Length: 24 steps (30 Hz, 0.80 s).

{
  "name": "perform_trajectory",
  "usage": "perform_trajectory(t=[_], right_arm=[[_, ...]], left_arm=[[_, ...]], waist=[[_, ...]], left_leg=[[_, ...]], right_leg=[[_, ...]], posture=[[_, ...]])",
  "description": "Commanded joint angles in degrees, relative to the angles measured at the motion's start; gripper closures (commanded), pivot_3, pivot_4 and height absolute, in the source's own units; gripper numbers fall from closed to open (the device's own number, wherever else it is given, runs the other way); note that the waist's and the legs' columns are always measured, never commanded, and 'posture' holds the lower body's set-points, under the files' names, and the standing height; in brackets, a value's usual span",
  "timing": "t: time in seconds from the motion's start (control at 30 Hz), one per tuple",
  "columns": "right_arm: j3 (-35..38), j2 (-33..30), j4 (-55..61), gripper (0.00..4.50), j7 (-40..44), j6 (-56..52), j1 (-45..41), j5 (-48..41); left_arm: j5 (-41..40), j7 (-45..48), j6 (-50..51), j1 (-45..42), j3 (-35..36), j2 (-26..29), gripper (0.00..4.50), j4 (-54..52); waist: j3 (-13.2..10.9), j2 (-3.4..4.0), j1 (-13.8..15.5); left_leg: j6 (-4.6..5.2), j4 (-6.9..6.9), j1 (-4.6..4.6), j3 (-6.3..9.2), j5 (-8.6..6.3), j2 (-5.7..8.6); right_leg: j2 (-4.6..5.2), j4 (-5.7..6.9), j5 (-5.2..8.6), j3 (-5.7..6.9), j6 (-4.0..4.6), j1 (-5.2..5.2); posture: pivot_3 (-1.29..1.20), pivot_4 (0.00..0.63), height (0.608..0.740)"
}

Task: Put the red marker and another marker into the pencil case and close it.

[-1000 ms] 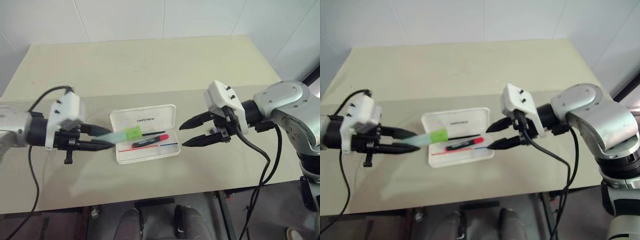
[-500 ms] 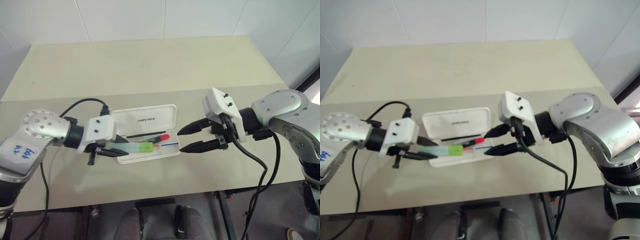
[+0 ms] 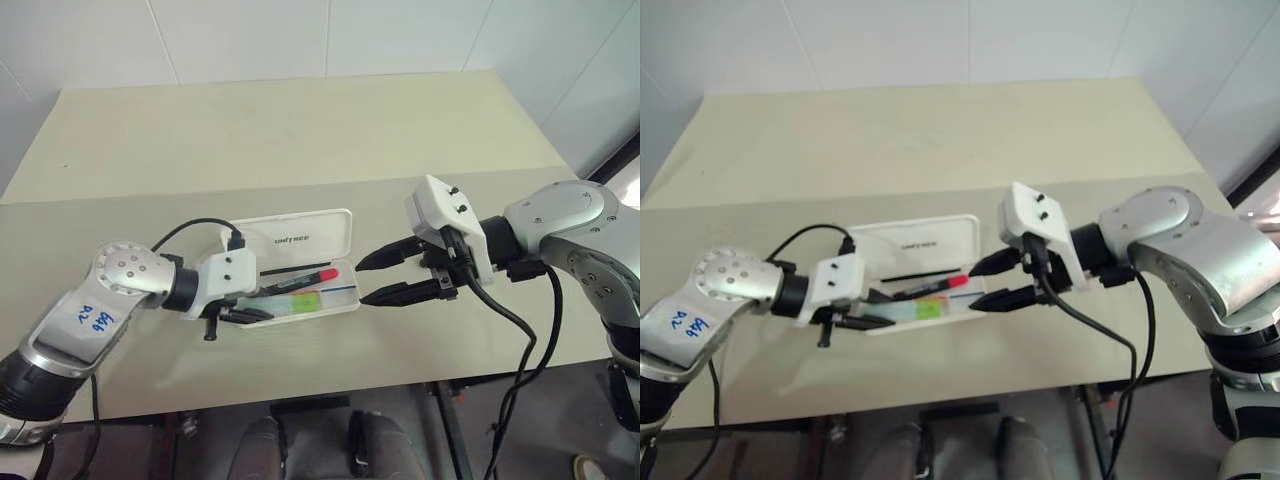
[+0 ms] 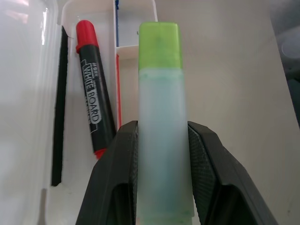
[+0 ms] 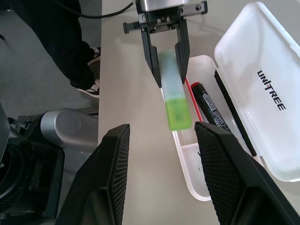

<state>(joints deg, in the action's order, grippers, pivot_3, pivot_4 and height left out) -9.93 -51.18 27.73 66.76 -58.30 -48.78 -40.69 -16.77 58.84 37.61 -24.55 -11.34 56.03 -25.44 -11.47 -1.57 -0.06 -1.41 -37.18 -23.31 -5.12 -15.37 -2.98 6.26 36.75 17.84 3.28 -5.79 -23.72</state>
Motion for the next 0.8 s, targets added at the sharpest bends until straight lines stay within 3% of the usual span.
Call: perform_trajectory(t=[0.03,0.67,0.8], right_arm=[[0.9,-0.7,0.3,2.16,0.8,1.4,-1.0,-0.1],[-0.4,-0.2,-1.9,2.16,2.4,3.5,-2.0,1.9],[-0.3,-0.3,-1.7,2.16,2.3,3.4,-1.9,1.8]], left_arm=[[1.5,-2.6,1.2,0.5,0.4,-0.9,3.4,-2.2],[3.7,-4.1,-0.9,3.0,2.4,-0.6,3.4,0.3],[3.5,-3.4,-1.5,3.0,2.7,-0.8,2.1,1.1]], waist=[[0.0,0.0,0.0],[0.0,0.0,0.0],[0.0,0.0,0.0]], left_leg=[[0.0,0.0,0.0,0.0,0.0,0.0],[0.0,0.0,0.0,-0.01,0.0,0.0],[0.0,0.0,0.01,-0.01,0.0,0.0]], right_leg=[[0.0,0.0,0.0,0.0,0.0,0.0],[0.0,0.0,0.0,0.0,0.0,0.0],[0.0,0.01,0.0,0.0,0.0,0.0]], posture=[[0.0,0.15,0.74],[0.0,0.15,0.74],[0.0,0.15,0.74]])
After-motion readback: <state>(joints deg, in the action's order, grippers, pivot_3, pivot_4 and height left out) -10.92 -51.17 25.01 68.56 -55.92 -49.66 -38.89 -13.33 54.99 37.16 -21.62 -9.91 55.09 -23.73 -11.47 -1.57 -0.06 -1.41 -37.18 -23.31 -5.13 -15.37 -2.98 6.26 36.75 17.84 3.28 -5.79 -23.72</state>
